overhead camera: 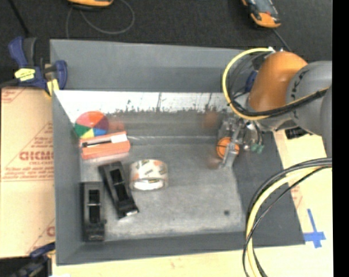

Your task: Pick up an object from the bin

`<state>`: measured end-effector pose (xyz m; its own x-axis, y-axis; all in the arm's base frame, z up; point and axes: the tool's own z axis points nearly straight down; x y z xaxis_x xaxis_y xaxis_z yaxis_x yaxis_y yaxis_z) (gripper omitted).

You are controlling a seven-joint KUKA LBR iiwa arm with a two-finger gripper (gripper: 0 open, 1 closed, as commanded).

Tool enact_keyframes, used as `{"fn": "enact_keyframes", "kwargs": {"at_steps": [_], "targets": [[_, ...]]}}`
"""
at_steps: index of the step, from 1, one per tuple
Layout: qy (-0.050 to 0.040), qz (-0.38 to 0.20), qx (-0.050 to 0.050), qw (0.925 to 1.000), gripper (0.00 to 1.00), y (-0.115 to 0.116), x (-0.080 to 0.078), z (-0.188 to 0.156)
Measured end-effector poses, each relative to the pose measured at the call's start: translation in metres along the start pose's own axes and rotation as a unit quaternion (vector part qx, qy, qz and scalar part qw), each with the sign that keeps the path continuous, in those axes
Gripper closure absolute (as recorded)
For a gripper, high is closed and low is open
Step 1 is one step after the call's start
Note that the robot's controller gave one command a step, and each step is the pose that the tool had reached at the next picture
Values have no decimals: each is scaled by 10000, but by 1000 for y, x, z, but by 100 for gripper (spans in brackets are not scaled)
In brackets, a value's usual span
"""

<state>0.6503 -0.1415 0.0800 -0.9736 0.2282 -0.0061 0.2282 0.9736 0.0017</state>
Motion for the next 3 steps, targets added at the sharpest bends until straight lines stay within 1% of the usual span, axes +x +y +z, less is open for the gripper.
{"fn": "enact_keyframes", "kwargs": {"at_steps": [1, 3], "targets": [[13, -601, -14, 9982, 100, -15, -4, 8], [30, -606, -9, 9982, 100, -15, -3, 4]]}}
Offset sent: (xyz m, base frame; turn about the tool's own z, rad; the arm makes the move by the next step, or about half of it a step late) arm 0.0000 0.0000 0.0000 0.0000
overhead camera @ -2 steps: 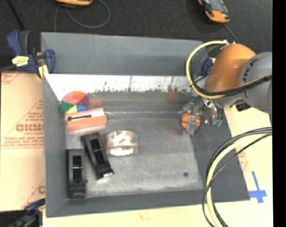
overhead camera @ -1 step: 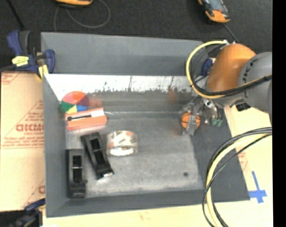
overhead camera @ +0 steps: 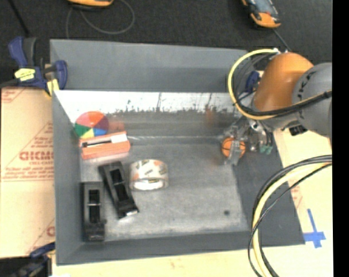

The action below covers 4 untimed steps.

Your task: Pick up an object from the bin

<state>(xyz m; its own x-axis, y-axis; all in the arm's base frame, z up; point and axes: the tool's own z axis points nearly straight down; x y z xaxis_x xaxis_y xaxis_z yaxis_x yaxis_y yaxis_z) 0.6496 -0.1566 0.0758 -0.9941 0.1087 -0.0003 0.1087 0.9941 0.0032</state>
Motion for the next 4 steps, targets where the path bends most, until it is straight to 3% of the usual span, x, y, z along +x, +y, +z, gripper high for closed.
{"fn": "enact_keyframes", "kwargs": {"at_steps": [1, 4], "targets": [[25, -1, 3, 10000, 100, 0, 1, -20], [-49, -6, 17, 10000, 100, -1, -3, -56]]}}
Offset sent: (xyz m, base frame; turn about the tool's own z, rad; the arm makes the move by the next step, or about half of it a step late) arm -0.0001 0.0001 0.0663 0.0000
